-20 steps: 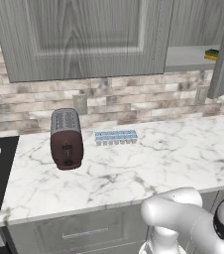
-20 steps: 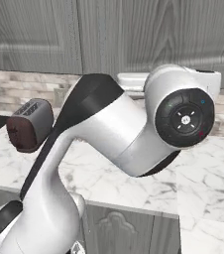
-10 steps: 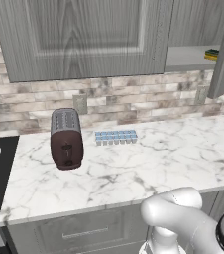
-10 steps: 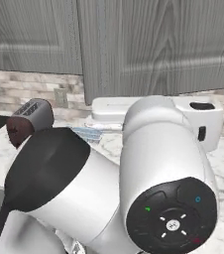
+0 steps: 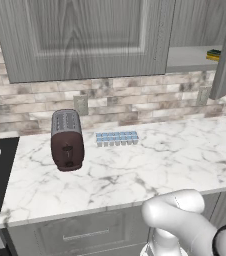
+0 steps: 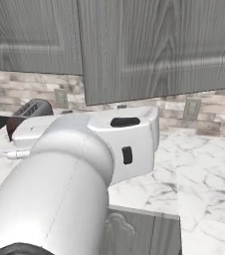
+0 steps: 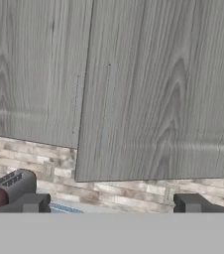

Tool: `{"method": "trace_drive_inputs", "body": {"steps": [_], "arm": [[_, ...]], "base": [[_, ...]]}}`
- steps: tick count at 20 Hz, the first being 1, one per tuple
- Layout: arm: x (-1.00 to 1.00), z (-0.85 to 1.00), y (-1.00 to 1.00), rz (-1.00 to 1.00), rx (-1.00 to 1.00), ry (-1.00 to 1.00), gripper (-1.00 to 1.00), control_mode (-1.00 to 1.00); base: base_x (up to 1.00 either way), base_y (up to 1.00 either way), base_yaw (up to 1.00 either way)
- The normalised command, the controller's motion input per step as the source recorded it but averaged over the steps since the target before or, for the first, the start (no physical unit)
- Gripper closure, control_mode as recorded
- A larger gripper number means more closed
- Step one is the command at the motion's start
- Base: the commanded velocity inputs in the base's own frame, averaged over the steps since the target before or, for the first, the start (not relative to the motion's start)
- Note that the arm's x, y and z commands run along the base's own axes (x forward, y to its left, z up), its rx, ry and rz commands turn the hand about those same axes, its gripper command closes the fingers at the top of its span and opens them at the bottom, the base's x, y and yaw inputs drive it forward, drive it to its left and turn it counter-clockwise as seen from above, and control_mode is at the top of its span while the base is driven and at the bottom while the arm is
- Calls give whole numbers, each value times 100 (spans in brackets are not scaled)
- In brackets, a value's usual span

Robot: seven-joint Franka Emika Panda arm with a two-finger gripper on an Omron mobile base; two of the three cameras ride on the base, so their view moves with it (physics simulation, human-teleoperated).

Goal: Pick the spray and sponge from the cabinet and place them on the counter.

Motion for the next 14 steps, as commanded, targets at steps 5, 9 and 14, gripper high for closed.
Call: {"method": "trace_drive_inputs", "body": {"steps": [5, 9, 14], "arm": [[-39, 0, 79, 0, -11, -1, -100, -100], [-14, 0, 89, 0, -12, 0, -100, -100], [-1, 0, 82, 0, -12, 0, -100, -100]], "base": [[0, 0, 0], [0, 0, 0], [0, 0, 0]]}}
